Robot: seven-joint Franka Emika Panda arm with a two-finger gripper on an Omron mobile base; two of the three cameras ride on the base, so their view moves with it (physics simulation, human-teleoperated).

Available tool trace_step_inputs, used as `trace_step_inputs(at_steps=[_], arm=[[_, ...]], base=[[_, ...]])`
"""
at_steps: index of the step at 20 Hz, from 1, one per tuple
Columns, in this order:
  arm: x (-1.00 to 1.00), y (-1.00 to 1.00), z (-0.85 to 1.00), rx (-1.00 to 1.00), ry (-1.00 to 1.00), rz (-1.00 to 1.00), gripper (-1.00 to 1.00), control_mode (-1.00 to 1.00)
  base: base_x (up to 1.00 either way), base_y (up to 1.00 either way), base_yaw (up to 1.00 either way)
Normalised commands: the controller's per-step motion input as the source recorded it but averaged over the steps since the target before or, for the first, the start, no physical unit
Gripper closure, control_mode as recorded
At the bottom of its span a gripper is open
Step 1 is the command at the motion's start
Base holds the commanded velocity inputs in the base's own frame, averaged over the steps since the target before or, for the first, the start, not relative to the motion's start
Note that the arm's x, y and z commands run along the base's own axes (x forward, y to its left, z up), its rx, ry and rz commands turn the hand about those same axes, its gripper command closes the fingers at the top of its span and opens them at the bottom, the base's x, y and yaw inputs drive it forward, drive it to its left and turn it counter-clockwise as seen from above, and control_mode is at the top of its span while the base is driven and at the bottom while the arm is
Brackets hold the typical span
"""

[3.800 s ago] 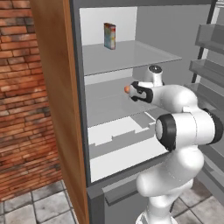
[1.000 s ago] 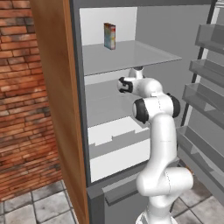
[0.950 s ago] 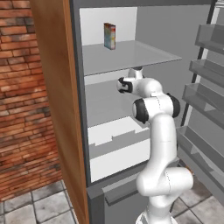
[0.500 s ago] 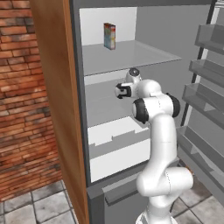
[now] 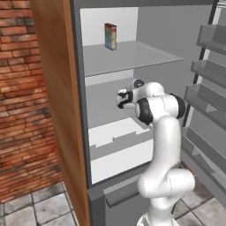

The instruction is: Pick the mango and banana from the fridge and place them on the plate next to the blender to make a fruit smoothie.

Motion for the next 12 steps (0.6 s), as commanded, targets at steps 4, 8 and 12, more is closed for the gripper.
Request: trace_step_inputs(at_steps=[4, 8, 12], arm=[[-0.84, -0.06, 0.35, 0.11, 0.0, 0.0, 1.0, -1.0], [-0.98, -0.06, 0.69, 0.05, 0.0, 0.0, 1.0, -1.0], [-0.94, -0.21, 0.4, 0.02, 0.0, 0.0, 1.0, -1.0]], base=[[0.0, 0.0, 0.0], [0.0, 0.0, 0.0], [0.0, 0.0, 0.0]])
